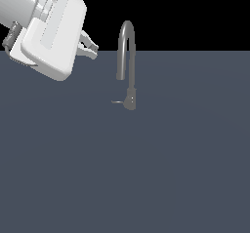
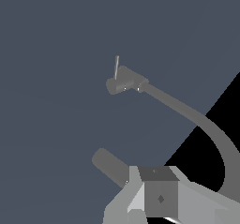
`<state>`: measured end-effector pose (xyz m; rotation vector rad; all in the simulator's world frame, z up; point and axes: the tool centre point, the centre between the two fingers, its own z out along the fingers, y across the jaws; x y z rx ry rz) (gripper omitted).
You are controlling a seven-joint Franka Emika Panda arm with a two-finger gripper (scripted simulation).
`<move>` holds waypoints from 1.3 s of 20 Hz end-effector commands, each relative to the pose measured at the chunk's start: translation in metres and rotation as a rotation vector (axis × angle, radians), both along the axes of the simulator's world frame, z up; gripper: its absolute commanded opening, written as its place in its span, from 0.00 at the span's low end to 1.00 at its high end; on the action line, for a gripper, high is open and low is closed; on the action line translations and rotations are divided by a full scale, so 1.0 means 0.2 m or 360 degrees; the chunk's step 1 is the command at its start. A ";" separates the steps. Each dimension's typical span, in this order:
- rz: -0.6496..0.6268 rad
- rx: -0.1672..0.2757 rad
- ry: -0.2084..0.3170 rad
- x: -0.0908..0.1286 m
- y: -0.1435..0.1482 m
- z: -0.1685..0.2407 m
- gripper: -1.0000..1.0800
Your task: Turn on the faucet by rotating a designated handle.
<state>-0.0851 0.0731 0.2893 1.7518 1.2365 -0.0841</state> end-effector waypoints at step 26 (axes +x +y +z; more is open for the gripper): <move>0.0682 -0.0682 0.0032 0.22 0.01 -0.49 0.00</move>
